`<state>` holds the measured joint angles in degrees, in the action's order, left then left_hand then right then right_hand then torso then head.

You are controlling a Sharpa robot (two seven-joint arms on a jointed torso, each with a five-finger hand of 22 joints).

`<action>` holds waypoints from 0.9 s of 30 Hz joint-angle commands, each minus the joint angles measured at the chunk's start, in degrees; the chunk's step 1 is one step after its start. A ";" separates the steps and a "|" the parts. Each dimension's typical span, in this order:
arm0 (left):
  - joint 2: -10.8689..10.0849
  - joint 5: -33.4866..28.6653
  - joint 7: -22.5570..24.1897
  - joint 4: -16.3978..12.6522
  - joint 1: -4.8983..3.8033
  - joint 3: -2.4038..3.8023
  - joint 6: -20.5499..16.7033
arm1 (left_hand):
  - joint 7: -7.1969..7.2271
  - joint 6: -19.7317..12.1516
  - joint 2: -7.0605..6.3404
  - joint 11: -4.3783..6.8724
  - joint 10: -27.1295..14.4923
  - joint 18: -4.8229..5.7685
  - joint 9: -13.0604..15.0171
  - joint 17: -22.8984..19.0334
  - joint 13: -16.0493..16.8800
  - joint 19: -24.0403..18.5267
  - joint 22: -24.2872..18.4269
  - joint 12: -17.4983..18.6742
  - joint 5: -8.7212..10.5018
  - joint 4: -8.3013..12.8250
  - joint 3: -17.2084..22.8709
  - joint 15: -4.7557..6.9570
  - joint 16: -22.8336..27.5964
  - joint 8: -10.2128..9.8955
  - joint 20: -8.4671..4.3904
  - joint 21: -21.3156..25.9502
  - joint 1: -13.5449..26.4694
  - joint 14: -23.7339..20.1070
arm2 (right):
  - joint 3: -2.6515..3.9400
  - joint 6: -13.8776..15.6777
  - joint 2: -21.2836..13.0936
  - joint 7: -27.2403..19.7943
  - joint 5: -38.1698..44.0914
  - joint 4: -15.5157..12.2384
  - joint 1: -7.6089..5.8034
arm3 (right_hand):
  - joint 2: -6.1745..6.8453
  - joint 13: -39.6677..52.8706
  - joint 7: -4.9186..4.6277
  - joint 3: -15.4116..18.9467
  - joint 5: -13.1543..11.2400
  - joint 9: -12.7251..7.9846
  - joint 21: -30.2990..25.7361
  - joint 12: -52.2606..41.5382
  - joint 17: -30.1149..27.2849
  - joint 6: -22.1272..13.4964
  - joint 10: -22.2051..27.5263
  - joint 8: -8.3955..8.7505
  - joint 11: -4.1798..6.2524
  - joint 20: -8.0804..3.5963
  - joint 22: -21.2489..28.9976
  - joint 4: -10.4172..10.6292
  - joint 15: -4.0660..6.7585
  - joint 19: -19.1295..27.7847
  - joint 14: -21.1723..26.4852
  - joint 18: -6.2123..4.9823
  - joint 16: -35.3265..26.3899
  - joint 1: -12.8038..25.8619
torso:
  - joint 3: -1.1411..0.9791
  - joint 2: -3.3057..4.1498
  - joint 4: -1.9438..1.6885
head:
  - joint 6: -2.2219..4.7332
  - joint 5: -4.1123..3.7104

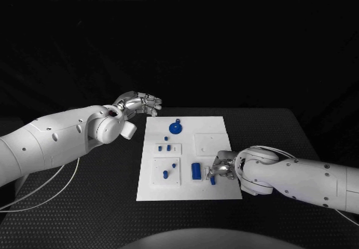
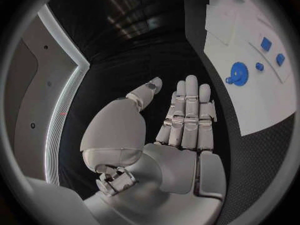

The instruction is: Assemble the parts on the task board

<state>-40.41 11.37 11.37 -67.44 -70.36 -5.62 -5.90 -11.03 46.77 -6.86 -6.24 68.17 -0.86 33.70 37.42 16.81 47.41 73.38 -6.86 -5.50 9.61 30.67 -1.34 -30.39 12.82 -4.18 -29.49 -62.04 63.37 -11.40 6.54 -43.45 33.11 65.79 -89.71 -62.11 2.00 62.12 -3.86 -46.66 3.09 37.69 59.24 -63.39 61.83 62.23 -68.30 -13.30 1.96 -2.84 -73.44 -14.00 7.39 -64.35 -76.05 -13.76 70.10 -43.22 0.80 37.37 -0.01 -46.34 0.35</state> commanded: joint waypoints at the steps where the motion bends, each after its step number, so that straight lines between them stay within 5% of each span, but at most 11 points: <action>1: -0.01 -0.19 0.15 -0.15 -0.04 0.03 0.98 | 0.10 -0.49 0.07 0.07 -0.44 -0.78 -0.08 0.11 0.08 0.32 0.09 -0.20 0.32 -0.31 -0.09 -0.04 0.37 0.35 -0.09 0.24 0.34 0.54 | 0.10 0.98 -0.25 -1.06 -3.93 -0.25 0.04 | -0.85 -0.08 -0.34 -0.21 -0.29 -0.13 0.34 -0.16 -0.11 0.76 -0.50 -0.22 0.17 0.28 -0.05 -0.21 0.35 0.24 0.05 -1.24 0.26 0.01 | 0.03 -0.01 0.00 | -0.09 0.05; 16: 0.05 -0.18 0.04 -0.10 -0.04 0.03 1.15 | 0.10 -0.52 0.06 0.06 -0.51 -0.78 -0.10 0.18 0.15 0.32 0.14 -0.26 0.32 -0.33 -0.09 -0.04 0.44 0.36 -0.09 0.31 0.32 0.53 | 1.20 0.50 -0.09 -1.28 -7.05 -0.12 -0.39 | -1.22 -0.18 -0.26 -0.53 -0.27 -0.46 0.44 -0.10 -0.20 1.08 -0.62 -0.22 0.25 0.40 -0.06 -1.00 0.43 0.30 0.10 -1.24 0.30 0.61 | 0.02 0.02 0.05 | -0.11 0.22; 27: 0.10 -0.18 -0.04 -0.02 -0.04 0.02 1.26 | 0.10 -0.53 0.06 0.06 -0.55 -0.77 -0.11 0.22 0.20 0.33 0.17 -0.30 0.32 -0.35 -0.10 -0.05 0.49 0.37 -0.09 0.35 0.33 0.54 | 1.38 0.19 0.85 -0.94 -6.55 1.36 -0.76 | -1.16 -0.21 -0.26 -0.48 -0.26 -0.62 0.47 -0.07 -0.25 1.13 -0.62 -0.18 0.25 0.45 -0.04 -1.12 0.45 0.28 0.10 -1.24 0.31 1.06 | 0.01 0.05 0.00 | -0.16 0.26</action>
<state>-40.41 11.38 11.08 -67.39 -70.36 -5.62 -5.58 -10.88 46.62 -6.86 -6.04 67.96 -0.86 33.65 37.58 16.96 47.41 73.46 -6.86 -5.50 9.61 30.67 -1.34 -30.17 12.82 -4.18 -29.49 -62.04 63.37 -10.05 7.05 -42.78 32.48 59.32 -88.45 -62.85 0.95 62.00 -3.69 -47.12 3.04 37.05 59.44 -63.39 61.65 62.44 -68.50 -13.29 2.15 -2.66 -73.45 -14.79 7.38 -64.17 -76.05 -13.78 70.09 -42.60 0.81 37.40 0.01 -46.42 0.58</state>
